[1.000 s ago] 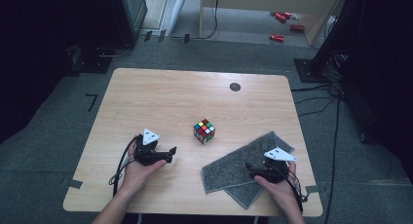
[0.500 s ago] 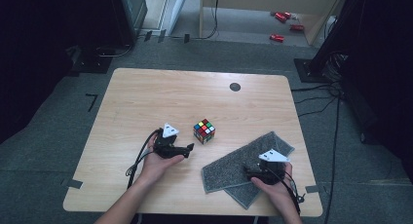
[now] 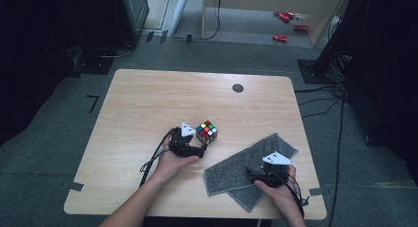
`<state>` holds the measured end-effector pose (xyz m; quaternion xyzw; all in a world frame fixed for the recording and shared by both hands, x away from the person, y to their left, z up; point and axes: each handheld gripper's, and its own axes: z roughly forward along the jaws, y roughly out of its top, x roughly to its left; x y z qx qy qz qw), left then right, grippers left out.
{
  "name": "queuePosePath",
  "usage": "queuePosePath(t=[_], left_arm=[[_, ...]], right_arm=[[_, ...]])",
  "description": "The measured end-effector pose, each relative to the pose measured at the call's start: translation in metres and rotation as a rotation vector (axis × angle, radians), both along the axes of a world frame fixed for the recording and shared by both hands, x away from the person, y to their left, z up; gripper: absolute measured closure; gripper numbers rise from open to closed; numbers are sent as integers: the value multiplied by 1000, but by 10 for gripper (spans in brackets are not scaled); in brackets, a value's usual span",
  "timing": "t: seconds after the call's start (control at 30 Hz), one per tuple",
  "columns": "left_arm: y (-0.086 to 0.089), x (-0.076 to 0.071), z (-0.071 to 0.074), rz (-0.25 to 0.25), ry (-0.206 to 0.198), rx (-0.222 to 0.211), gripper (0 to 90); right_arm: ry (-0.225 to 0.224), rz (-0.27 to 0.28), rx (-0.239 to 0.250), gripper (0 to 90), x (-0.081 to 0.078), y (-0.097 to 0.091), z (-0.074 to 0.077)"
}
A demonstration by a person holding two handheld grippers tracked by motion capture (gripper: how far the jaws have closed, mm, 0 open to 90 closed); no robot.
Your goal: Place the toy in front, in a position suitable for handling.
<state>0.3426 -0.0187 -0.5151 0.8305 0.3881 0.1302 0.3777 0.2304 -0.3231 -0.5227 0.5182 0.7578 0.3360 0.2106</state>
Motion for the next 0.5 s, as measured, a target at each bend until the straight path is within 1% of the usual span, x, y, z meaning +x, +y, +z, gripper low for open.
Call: queuePosePath(t=[0.07, 0.13, 0.17, 0.2, 0.23, 0.3, 0.33, 0.37, 0.43, 0.5], left_arm=[[-6, 3, -1, -2, -6, 13, 140], [-13, 7, 0, -6, 2, 20, 146], [-13, 7, 0, -6, 2, 20, 154], [-18, 8, -1, -26, 4, 22, 160], [-21, 8, -1, -23, -9, 41, 163], [-22, 8, -1, -18, -8, 44, 232], [-22, 8, -1, -3, -17, 52, 257], [-22, 8, -1, -3, -17, 52, 305], [-22, 9, 0, -1, -13, 51, 329], [-22, 7, 0, -11, -24, 56, 344]], right_arm=[[-2, -4, -2, 150, 0, 0, 0], [-2, -1, -1, 149, 0, 0, 0], [-2, -1, -1, 149, 0, 0, 0], [0, -4, -1, 149, 0, 0, 0], [-1, -4, -1, 149, 0, 0, 0], [0, -2, 0, 149, 0, 0, 0], [-1, -2, -1, 149, 0, 0, 0], [-1, -1, -1, 150, 0, 0, 0], [-1, -2, 0, 149, 0, 0, 0], [-1, 1, -2, 148, 0, 0, 0]])
